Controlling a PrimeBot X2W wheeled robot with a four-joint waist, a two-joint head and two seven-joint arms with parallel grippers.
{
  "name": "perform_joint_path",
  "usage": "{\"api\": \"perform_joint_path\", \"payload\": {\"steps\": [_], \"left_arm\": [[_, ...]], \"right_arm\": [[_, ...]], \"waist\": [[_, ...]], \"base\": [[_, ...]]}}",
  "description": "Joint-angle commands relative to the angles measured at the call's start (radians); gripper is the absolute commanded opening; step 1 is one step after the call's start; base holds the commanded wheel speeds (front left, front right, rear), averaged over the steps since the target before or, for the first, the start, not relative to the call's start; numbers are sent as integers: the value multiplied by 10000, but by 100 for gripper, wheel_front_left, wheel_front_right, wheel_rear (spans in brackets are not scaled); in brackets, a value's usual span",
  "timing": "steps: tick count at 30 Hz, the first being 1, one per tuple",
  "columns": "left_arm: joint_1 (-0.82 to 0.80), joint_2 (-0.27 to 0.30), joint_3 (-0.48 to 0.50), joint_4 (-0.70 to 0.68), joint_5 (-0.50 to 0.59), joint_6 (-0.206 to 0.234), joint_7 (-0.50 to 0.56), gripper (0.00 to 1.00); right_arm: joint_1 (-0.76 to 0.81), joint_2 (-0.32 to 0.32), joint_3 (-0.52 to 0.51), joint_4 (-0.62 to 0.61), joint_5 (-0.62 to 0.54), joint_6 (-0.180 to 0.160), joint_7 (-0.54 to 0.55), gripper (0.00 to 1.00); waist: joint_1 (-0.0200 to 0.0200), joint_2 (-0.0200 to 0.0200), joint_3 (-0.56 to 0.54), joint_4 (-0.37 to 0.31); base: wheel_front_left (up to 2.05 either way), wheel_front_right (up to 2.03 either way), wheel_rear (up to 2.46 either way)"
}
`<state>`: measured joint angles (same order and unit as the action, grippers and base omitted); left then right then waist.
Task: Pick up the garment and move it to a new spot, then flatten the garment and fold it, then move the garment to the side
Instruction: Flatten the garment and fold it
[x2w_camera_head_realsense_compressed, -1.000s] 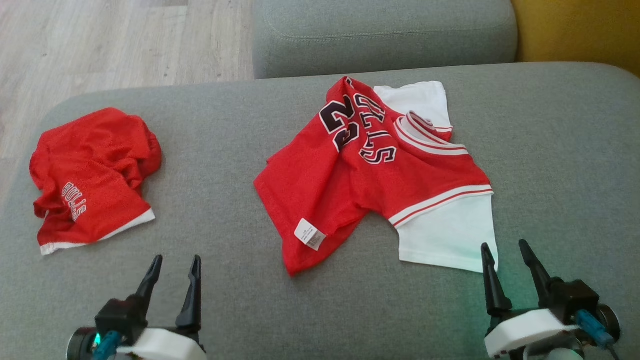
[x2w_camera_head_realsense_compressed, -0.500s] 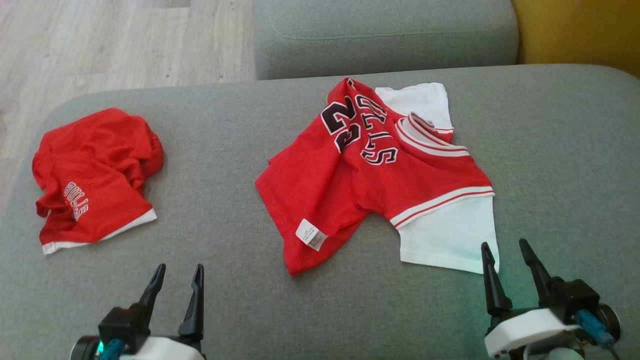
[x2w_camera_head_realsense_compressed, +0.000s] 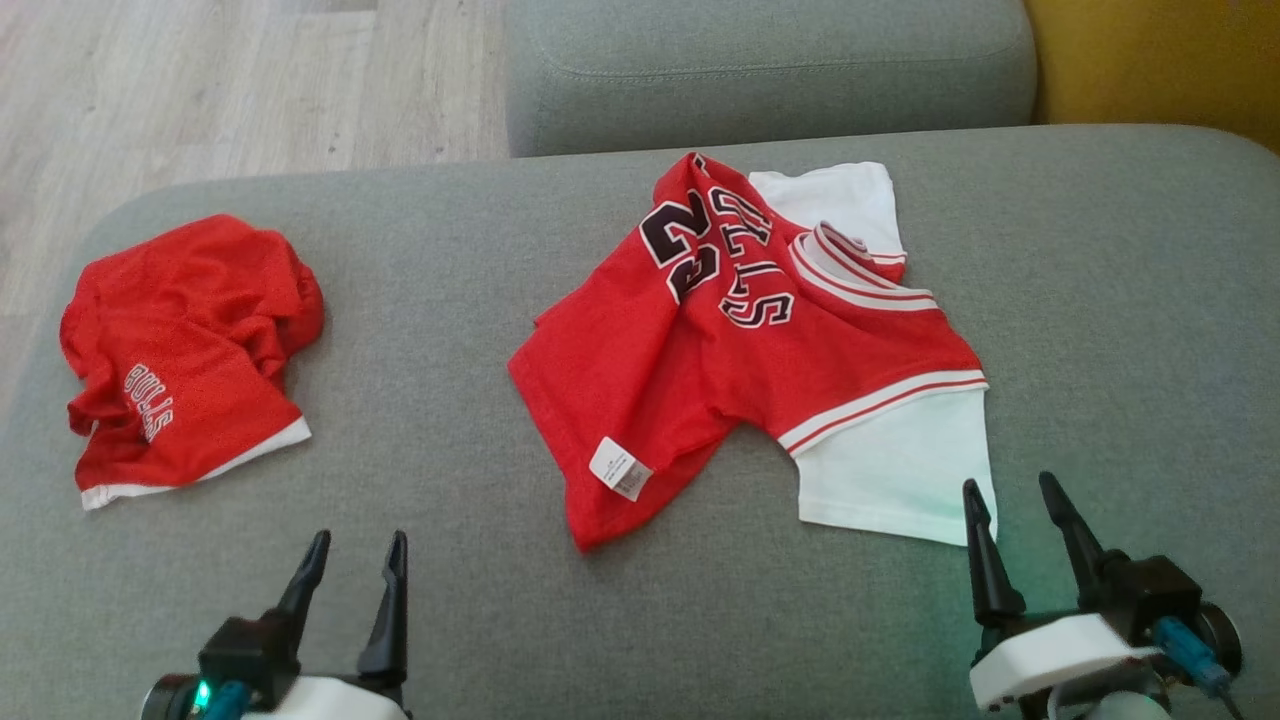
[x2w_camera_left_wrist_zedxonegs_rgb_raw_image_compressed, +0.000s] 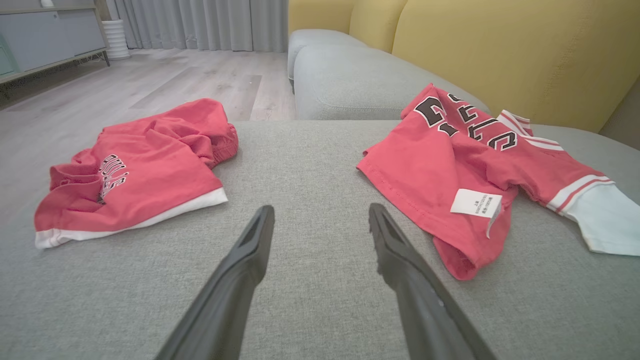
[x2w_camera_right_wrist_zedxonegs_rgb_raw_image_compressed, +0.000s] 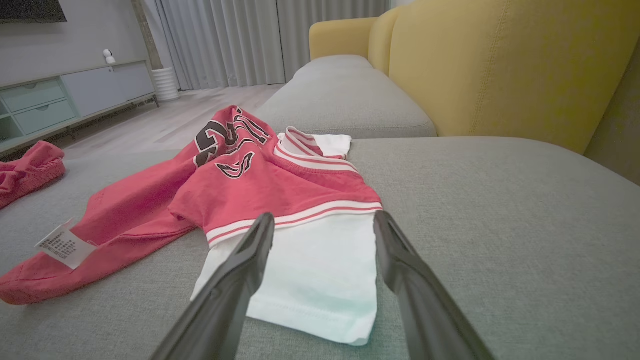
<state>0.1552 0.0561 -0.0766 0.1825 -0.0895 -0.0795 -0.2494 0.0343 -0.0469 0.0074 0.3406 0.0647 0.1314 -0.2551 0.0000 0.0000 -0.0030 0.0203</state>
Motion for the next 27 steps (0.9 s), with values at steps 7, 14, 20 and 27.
{"api": "perform_joint_path", "payload": {"steps": [7,14,20,27], "left_arm": [[-669,-55,-632,-29,233,-125,-119,100],[-1377,-57,-2166,303,390,-287,650,100],[-2098,-57,-3045,869,417,-164,1495,100],[-2671,-46,-3163,1470,538,63,1670,100]], "right_arm": [[-699,-242,125,-641,110,-7,-6,100],[-1178,-225,-529,-604,-111,-7,1659,100],[-1320,-155,-663,-538,-270,-7,3322,100],[-1302,-77,-662,-646,-196,-7,3948,100]], "waist": [[0,0,86,-140],[0,0,529,-312],[0,0,1050,-503],[0,0,1421,-753]], "base": [[0,0,0],[0,0,0],[0,0,0],[0,0,0]]}}
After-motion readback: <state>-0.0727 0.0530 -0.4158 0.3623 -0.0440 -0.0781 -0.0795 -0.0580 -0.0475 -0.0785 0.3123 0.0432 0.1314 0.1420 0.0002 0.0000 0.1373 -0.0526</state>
